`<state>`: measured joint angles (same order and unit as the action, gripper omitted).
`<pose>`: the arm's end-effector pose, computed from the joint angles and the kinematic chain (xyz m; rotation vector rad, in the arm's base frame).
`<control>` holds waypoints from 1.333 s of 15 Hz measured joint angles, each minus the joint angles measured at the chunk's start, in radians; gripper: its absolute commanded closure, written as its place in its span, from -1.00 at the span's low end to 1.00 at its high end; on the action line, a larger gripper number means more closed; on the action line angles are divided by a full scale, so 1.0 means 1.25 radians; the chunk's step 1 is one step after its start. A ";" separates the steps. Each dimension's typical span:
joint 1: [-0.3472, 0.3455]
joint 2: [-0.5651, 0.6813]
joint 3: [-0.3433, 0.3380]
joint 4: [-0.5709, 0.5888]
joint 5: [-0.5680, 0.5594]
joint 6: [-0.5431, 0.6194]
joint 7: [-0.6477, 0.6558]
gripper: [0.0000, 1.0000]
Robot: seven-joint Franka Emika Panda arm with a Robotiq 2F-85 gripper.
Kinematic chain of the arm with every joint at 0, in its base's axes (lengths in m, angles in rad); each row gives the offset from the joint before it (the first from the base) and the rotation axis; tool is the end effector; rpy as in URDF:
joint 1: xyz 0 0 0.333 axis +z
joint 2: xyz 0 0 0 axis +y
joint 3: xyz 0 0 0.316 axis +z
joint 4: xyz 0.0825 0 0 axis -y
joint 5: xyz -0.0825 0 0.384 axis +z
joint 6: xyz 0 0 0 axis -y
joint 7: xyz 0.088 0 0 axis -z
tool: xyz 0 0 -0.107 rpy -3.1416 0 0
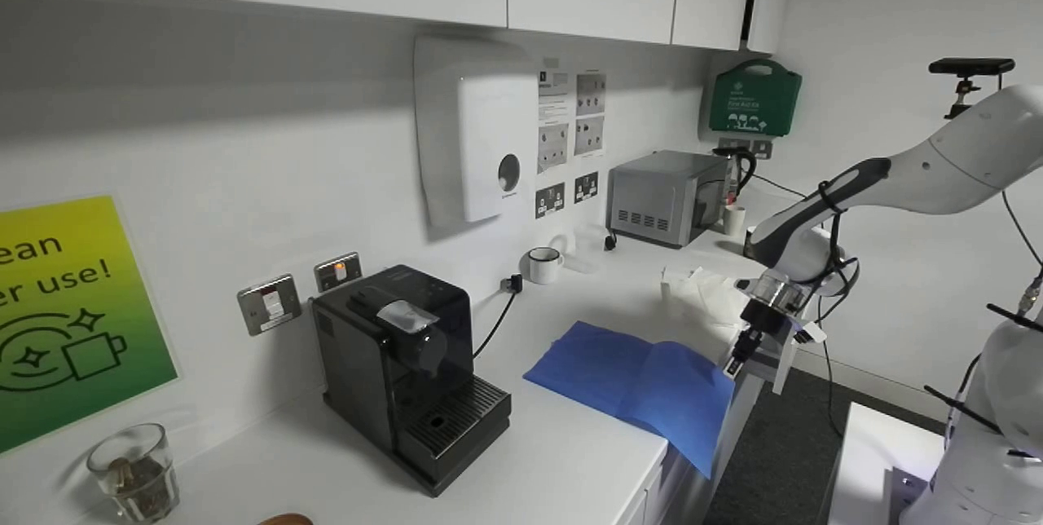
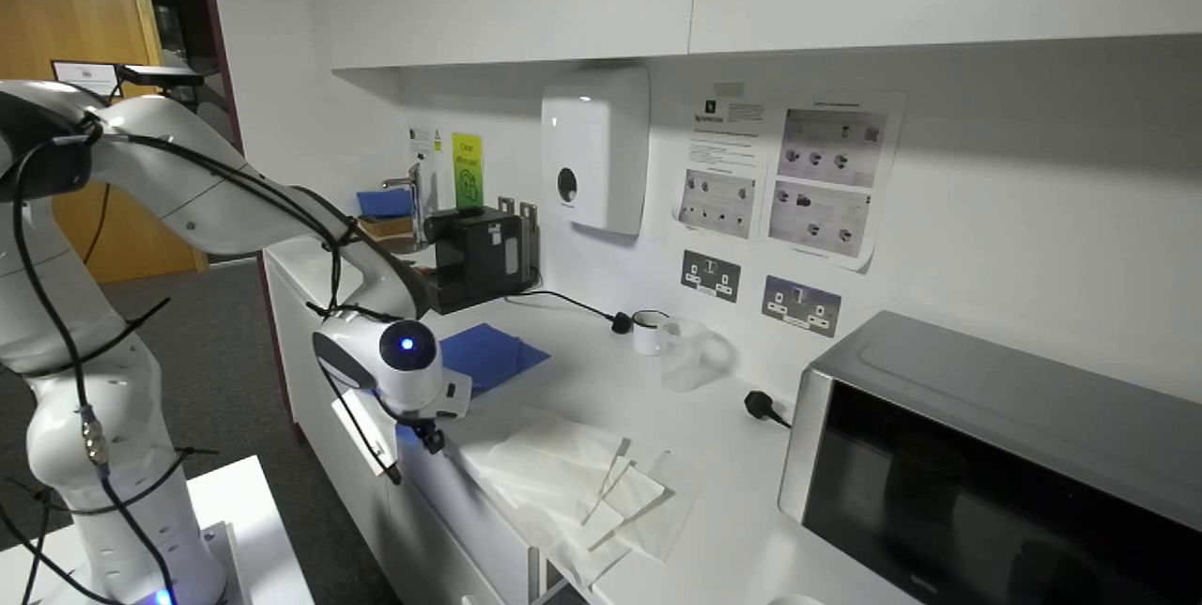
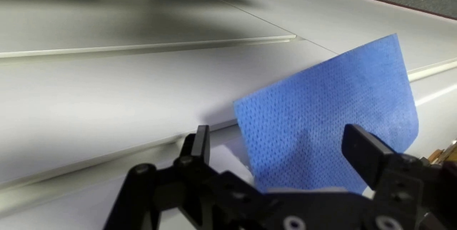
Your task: Fold the blue cloth
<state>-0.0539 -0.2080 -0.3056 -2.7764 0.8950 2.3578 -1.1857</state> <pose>0.3431 -0.1106 0.2584 -2.5262 -0.1398 -0.3430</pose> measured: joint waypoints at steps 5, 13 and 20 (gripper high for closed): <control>0.000 0.007 0.001 0.001 0.010 0.000 -0.028 -1.00; 0.000 0.026 0.002 0.005 0.019 0.000 -0.072 -0.09; -0.001 0.033 0.008 0.007 0.019 0.000 -0.078 0.97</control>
<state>-0.0547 -0.1665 -0.2952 -2.7670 0.9188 2.3579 -1.2829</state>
